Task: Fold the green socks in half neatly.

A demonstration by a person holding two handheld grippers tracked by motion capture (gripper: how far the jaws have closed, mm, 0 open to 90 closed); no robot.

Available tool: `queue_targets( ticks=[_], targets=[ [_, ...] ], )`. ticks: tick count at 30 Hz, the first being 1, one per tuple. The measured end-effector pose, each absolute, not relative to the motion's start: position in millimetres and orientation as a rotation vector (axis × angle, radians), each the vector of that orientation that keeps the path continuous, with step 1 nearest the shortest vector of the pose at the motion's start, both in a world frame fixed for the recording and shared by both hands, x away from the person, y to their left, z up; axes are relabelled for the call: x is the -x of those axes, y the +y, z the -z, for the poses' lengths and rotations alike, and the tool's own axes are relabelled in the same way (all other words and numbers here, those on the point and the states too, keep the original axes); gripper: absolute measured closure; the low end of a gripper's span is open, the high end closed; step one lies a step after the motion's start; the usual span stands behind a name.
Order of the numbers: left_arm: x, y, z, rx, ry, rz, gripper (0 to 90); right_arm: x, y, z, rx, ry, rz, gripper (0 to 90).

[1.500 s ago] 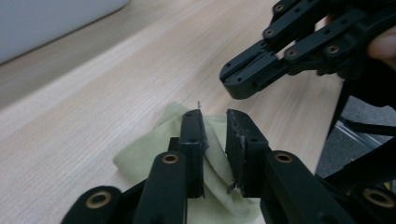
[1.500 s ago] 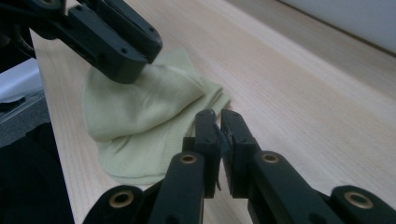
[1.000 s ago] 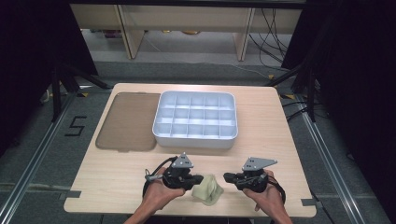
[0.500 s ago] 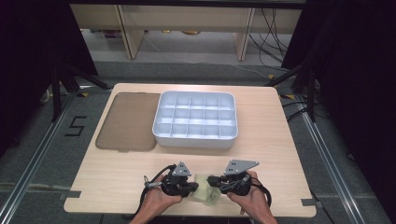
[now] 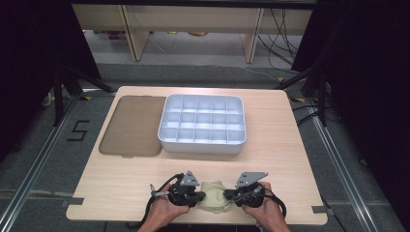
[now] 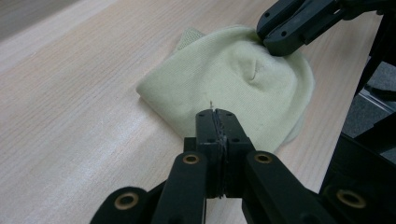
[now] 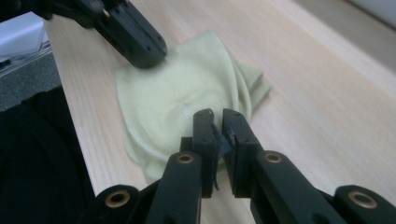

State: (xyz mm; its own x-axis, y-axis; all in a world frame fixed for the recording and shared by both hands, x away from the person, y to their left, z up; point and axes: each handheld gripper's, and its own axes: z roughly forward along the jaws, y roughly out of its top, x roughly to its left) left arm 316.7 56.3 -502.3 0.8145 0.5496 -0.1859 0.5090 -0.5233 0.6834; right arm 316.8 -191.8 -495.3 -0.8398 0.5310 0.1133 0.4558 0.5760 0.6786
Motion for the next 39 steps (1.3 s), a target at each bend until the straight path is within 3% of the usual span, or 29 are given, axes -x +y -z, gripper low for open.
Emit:
queue_targets(
  ticks=[11, 22, 32, 39],
  targets=[
    [-303, 57, 497, -2.187, 0.75, -0.077, 88.0, -312, -192, 475, -0.798, 2.635, -1.215, 83.3],
    [-300, 58, 502, -2.211, 0.738, -0.079, 88.1, -298, -193, 505, -0.823, 2.753, -1.066, 85.0],
    [-300, 59, 498, -2.187, 0.749, -0.083, 88.2, -317, -190, 475, -0.772, 2.613, -1.198, 84.6],
    [-299, 58, 498, -2.184, 0.747, -0.051, 87.9, -336, -181, 495, -0.863, 2.666, -1.087, 85.5]
  ],
)
